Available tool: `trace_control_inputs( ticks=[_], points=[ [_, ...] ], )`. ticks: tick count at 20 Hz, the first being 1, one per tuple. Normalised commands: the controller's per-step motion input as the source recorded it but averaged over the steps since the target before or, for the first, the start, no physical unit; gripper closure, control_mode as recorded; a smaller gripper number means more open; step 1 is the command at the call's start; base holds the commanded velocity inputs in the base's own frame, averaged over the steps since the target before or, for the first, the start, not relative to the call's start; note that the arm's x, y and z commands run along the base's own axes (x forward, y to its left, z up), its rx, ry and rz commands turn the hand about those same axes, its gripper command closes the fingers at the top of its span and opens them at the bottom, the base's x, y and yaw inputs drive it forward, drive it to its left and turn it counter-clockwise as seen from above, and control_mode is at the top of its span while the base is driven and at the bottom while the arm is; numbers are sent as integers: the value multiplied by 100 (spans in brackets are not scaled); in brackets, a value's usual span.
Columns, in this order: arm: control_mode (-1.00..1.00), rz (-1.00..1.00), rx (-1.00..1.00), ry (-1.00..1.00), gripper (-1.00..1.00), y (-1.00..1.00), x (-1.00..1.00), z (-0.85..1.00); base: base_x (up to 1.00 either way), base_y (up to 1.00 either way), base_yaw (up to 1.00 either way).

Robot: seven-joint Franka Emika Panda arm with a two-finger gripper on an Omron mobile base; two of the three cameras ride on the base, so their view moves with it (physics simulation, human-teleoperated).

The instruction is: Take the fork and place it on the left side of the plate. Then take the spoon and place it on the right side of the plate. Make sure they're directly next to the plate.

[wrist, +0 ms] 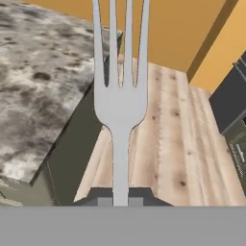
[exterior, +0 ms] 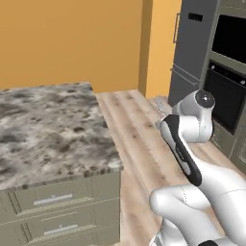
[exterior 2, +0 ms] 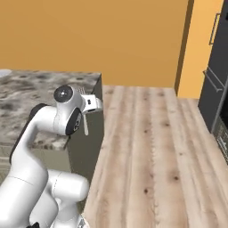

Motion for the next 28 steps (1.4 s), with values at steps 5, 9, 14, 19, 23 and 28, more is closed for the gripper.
trace_control_inputs(
  ticks=[5,9,14,19,23,28],
  points=[
    [100,0,0,0,100,0,0,0,26,-99,24],
    [100,0,0,0,100,0,0,0,65,-76,30],
    [100,0,0,0,100,0,0,0,85,-61,33],
    [100,0,0,0,100,0,0,0,91,-60,33],
    [100,0,0,0,100,0,0,0,94,-65,31],
    [100,0,0,0,100,0,0,0,98,-64,30]
  ],
)
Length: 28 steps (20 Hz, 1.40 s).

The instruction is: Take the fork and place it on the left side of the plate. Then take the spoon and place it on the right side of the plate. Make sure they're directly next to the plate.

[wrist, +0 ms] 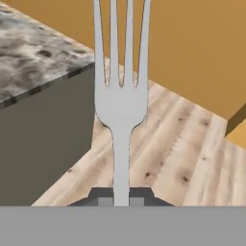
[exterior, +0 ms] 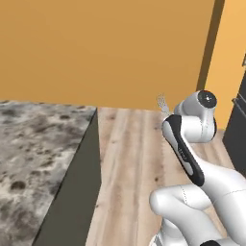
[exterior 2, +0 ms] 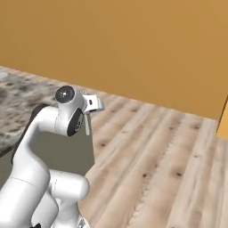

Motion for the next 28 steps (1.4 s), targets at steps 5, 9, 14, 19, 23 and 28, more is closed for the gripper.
trace_control_inputs(
  ticks=[5,9,14,19,23,28],
  points=[
    [100,0,0,0,100,0,0,0,100,-66,29],
    [100,0,0,0,100,0,0,0,100,-67,28],
    [100,0,0,0,100,0,0,0,100,-67,28],
    [100,0,0,0,100,0,0,0,99,-66,29],
    [100,0,0,0,100,0,0,0,96,-56,34],
    [100,0,0,0,100,0,0,0,89,-50,37]
  ],
)
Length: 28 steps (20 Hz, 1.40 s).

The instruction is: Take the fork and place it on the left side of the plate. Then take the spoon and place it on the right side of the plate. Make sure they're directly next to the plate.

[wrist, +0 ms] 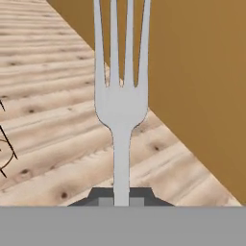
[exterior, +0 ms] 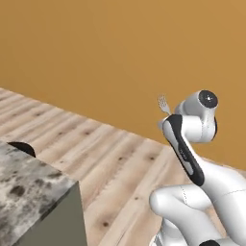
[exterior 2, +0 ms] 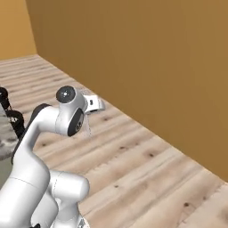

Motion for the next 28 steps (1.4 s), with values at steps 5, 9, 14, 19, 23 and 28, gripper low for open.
trace_control_inputs(
  ticks=[5,9,14,19,23,28],
  points=[
    [100,0,0,0,100,0,0,0,77,-40,44],
    [100,0,0,0,100,0,0,0,72,-31,48],
    [100,0,0,0,100,0,0,0,71,-28,49],
    [100,0,0,0,100,0,0,0,70,-28,49],
    [100,0,0,0,100,0,0,0,70,-32,48],
    [100,0,0,0,100,0,0,0,69,-35,47]
  ],
)
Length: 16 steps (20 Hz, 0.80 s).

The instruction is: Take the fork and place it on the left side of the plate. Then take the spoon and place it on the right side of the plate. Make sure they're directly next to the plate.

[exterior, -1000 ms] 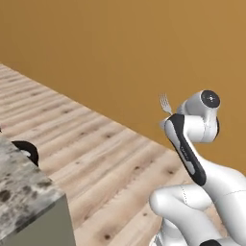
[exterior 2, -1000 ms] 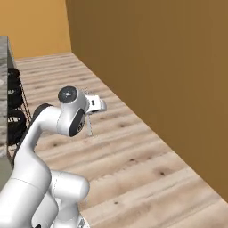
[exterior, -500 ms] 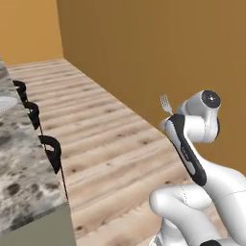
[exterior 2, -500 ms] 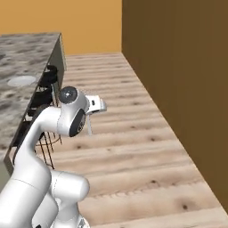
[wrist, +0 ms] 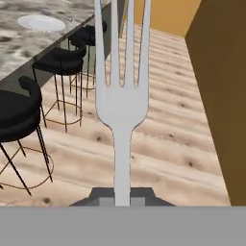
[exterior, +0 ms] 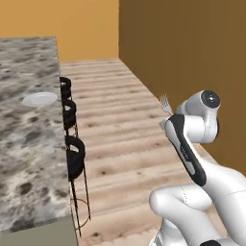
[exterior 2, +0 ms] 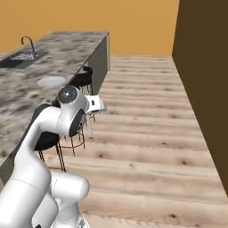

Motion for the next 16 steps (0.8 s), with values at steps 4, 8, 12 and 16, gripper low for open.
trace_control_inputs(
  ticks=[4,8,12,16],
  points=[
    [100,0,0,0,100,0,0,0,70,-37,46],
    [100,0,0,0,100,0,0,0,67,-40,46],
    [100,0,0,0,100,0,0,0,65,-39,46],
    [100,0,0,0,100,0,0,0,49,-48,45]
  ],
)
